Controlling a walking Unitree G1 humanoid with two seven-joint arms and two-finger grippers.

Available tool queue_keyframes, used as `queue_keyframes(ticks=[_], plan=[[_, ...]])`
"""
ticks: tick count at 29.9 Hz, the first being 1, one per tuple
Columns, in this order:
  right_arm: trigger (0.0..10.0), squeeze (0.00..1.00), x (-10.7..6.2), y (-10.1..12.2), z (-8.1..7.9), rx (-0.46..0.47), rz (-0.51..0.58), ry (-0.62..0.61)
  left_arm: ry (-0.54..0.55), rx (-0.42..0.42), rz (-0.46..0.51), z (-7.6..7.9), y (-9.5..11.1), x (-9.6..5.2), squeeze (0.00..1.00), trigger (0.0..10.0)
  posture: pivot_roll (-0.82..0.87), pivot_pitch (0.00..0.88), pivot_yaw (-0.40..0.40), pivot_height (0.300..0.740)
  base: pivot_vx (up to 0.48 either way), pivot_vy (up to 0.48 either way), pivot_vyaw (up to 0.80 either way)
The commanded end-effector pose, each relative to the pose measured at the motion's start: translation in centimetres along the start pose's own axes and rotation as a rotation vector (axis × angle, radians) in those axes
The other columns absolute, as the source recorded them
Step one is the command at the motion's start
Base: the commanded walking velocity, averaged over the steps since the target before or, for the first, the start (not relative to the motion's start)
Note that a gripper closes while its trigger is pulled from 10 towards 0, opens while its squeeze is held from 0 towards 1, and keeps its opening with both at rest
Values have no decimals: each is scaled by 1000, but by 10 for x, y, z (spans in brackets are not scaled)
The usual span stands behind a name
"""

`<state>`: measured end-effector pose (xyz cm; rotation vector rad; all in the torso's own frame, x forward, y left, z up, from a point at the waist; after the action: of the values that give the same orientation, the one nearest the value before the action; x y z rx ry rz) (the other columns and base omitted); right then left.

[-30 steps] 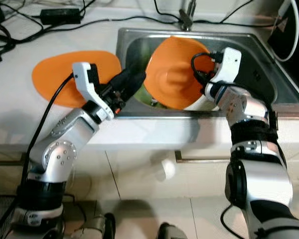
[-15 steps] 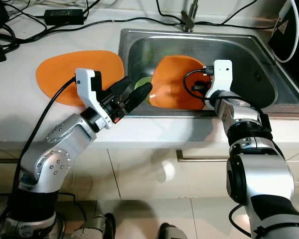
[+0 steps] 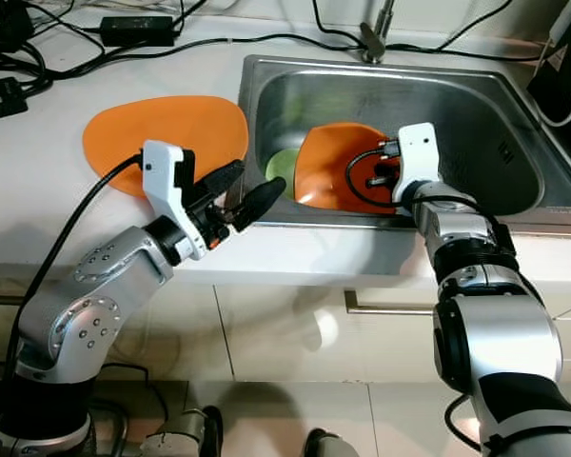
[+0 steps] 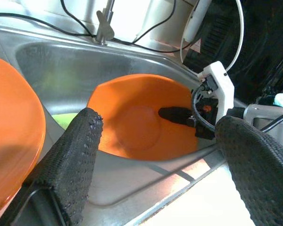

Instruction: Kitchen organization

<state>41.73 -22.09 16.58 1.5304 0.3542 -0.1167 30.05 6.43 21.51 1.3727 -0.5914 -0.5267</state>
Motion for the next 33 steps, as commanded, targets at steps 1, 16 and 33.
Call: queue_keyframes(ticks=[1, 16, 33], plan=[[157, 0, -5, -23, 10, -2, -84, -14, -7, 8, -9, 4, 0, -2, 0, 10000, 218, 159, -49, 740, 0, 0, 0], [10000, 1000, -6, -26, 12, -99, -116, -8, -56, 21, -47, 11, -2, -6, 0, 10000, 232, 154, -47, 740, 0, 0, 0], [10000, 1000, -5, -18, 11, -40, -59, -13, -37, 47, -23, 9, 3, -1, 0, 10000, 213, 144, -44, 740, 0, 0, 0]])
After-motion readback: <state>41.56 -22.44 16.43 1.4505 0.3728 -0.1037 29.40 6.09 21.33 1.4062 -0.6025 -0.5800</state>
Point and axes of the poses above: a point about 5 cm out from each wrist's last joint towards the gripper, its own x axis pointing out of the wrist towards the gripper, its own y axis along the axis of the wrist's last joint, z = x × y, the point moved 2 cm from there along x, pointing out of the wrist towards the gripper, and after that the axes turned 8 degrees about x, right-handed, at the moved point
